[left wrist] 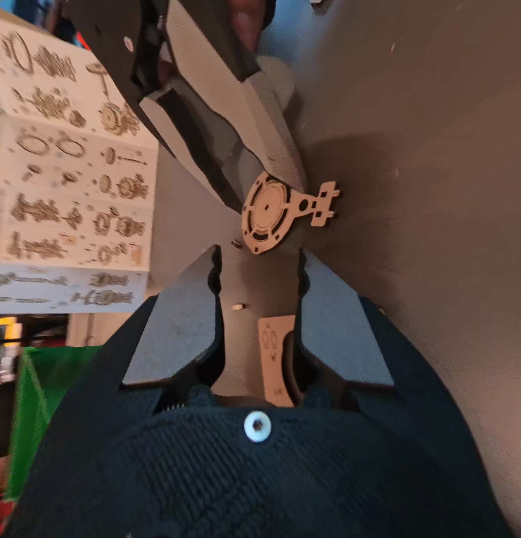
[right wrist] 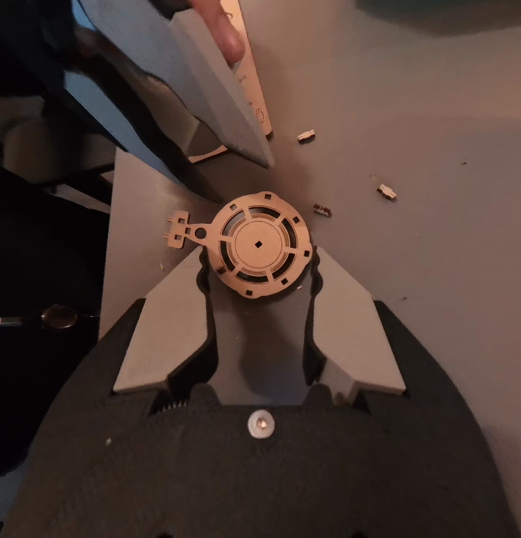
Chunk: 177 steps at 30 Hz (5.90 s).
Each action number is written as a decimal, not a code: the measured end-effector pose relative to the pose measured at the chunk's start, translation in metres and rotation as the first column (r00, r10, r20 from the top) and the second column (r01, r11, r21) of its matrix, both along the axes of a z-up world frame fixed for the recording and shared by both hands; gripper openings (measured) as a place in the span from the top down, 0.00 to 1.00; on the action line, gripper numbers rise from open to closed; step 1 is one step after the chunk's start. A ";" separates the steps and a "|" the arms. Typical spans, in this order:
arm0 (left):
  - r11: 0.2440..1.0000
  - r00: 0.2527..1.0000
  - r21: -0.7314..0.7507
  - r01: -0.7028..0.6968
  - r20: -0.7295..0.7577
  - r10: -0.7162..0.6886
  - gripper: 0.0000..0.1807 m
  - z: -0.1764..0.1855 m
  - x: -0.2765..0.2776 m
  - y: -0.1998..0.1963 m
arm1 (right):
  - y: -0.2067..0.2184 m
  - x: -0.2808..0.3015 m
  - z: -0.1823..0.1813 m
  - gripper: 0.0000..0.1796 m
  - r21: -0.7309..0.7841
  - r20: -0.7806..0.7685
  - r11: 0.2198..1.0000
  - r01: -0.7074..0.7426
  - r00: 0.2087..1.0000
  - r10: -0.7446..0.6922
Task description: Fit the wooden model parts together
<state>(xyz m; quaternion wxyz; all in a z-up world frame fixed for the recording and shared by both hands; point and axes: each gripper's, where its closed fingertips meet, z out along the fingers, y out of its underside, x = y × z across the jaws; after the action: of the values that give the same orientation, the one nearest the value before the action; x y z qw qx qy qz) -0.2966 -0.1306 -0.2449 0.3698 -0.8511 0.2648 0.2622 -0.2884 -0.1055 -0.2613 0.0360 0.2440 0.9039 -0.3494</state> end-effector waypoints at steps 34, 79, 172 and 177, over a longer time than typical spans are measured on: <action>0.918 0.904 0.365 0.156 0.322 -0.282 1.00 0.045 0.018 0.017 | 0.016 0.014 0.060 0.99 -0.064 -0.503 0.998 -0.015 0.864 -0.019; 0.864 0.896 0.444 0.238 0.243 -0.371 1.00 0.048 0.050 0.036 | 0.010 0.038 0.072 0.95 -0.154 -0.670 0.988 -0.022 0.737 -0.088; 0.901 0.865 0.332 0.279 0.320 -0.386 0.99 0.030 0.062 0.032 | 0.002 0.048 0.051 0.95 -0.002 -0.704 0.996 -0.085 0.707 0.059; 0.902 0.865 0.328 0.281 0.320 -0.386 0.99 0.029 0.062 0.032 | 0.002 0.048 0.050 0.95 0.018 -0.712 0.997 -0.076 0.699 0.066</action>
<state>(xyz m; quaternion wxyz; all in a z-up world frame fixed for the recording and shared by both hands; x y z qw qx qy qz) -0.2342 -0.0989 -0.2161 0.5663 -0.7675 0.2947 0.0585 -0.2402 -0.1033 -0.2111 -0.3007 0.0551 0.8541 -0.4207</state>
